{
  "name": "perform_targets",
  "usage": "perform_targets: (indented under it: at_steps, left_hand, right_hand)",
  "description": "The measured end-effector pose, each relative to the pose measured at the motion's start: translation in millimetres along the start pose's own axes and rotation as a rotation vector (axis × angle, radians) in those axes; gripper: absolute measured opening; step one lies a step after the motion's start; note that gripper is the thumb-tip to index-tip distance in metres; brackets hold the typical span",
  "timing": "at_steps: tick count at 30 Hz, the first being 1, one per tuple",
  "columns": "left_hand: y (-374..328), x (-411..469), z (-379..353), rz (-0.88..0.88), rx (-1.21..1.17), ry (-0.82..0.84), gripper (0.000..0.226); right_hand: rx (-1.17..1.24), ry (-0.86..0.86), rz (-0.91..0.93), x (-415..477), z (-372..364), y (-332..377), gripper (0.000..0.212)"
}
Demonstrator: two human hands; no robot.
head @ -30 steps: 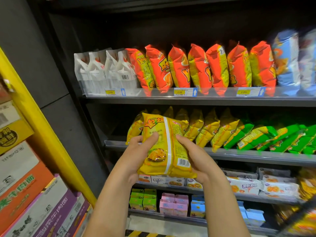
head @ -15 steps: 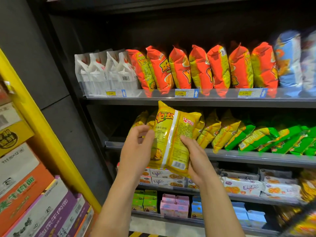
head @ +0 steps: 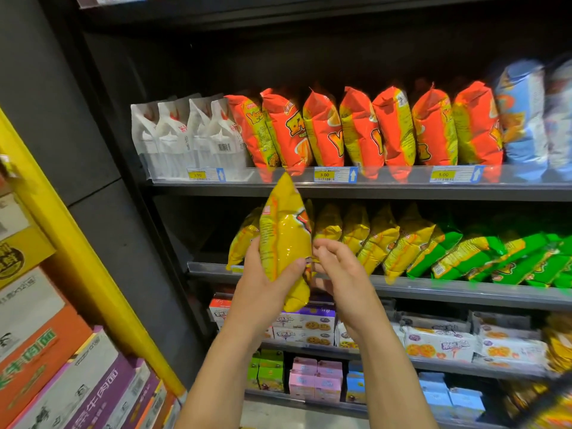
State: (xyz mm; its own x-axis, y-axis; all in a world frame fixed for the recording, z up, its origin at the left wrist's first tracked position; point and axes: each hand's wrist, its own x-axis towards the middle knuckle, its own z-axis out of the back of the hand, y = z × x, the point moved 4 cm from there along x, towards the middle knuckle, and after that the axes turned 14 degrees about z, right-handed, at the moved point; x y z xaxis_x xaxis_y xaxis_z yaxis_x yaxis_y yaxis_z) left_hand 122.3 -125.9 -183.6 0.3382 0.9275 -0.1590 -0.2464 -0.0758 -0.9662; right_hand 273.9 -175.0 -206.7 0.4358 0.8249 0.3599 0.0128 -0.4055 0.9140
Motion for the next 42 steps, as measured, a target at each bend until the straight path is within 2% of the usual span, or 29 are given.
perform_targets:
  at_steps: [4, 5, 8, 9, 11, 14, 16, 19, 23, 26, 32, 35, 37, 42]
  left_hand:
    - [3.9, 0.4, 4.9, 0.154, -0.48, 0.27, 0.063]
    - [4.6, -0.2, 5.8, 0.175, -0.579, 0.321, 0.067]
    - [9.4, 1.4, 6.5, 0.208, -0.73, 0.409, 0.103]
    - [10.1, 1.1, 5.5, 0.209, -0.729, 0.422, 0.107]
    - [13.4, 1.9, 3.7, 0.216, -0.712, 0.439, 0.098]
    - [17.3, 3.1, 4.1, 0.249, -0.619, 0.401, 0.057]
    - [19.8, 6.7, 7.3, 0.223, -0.501, 0.391, 0.049]
    - [20.7, 14.7, 18.7, 0.157, -0.4, 0.338, 0.051]
    - [28.3, 24.8, 29.9, 0.15, -0.418, 0.304, 0.073]
    - [26.6, 26.9, 29.0, 0.124, -0.393, 0.31, 0.059]
    - [36.9, 48.3, 48.9, 0.148, -0.376, 0.234, 0.049]
    - [44.8, 65.8, 66.6, 0.155, -0.373, 0.191, 0.045]
    - [52.7, 82.9, 85.7, 0.158, -0.39, 0.116, 0.046]
    - [76.3, 129.2, 134.8, 0.095, -0.312, -0.214, 0.062]
  right_hand:
    - [-0.022, -0.073, 0.032, 4.4, 14.8, 1.1, 0.027]
    - [-0.021, -0.079, 0.019, 4.0, 16.9, 0.0, 0.034]
    - [0.092, -0.025, -0.12, 1.5, 14.2, -7.8, 0.064]
    - [0.159, -0.004, -0.174, 0.1, 12.7, -10.4, 0.068]
    - [0.246, 0.038, -0.225, -2.8, 9.5, -7.1, 0.058]
    - [0.275, 0.063, -0.236, -3.1, 10.2, -6.3, 0.043]
    - [0.277, 0.064, -0.231, -2.4, 10.7, -6.6, 0.042]
    - [0.221, 0.048, -0.18, 1.0, 10.5, -9.4, 0.046]
    - [0.101, 0.052, -0.091, 8.4, 6.1, -14.2, 0.066]
    - [0.074, 0.127, -0.059, 11.3, -5.3, -21.3, 0.049]
    - [0.051, 0.215, -0.061, 25.7, -27.3, -40.3, 0.046]
    - [0.038, 0.232, -0.114, 39.8, -38.8, -55.3, 0.062]
    - [-0.084, 0.239, -0.117, 54.1, -45.2, -65.2, 0.076]
    - [-0.551, 0.306, 0.029, 103.2, -70.2, -88.5, 0.061]
